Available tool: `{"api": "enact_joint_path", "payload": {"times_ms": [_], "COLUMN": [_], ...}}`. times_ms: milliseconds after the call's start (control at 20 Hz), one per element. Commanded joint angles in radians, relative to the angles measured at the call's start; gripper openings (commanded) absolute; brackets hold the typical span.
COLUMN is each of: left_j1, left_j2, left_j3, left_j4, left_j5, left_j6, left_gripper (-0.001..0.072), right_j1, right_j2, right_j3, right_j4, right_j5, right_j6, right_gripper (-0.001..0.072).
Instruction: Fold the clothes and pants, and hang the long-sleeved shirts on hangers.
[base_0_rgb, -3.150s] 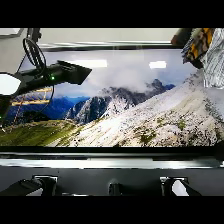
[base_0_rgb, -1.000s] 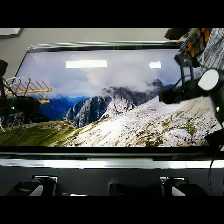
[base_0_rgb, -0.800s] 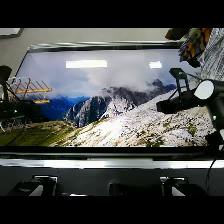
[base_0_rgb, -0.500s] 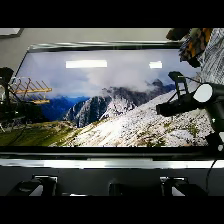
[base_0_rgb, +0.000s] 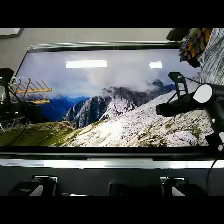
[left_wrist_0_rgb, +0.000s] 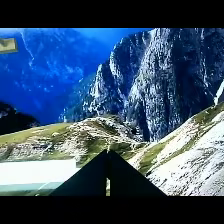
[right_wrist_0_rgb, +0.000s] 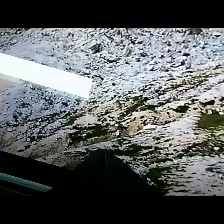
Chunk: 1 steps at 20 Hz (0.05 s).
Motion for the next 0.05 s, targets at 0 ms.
{"api": "enact_joint_path", "payload": {"times_ms": [0], "left_j1": [0.001], "left_j2": [0.0], "left_j3": [0.0], "left_j4": [-0.001], "left_j5": [0.0], "left_j6": [0.0], "left_gripper": [0.004], "right_j1": [0.001], "right_j2": [0.001], "right_j3": [0.0], "right_j4": [-0.001], "right_j5": [0.0], "right_j6": [0.001], "right_gripper": [0.0053]}}
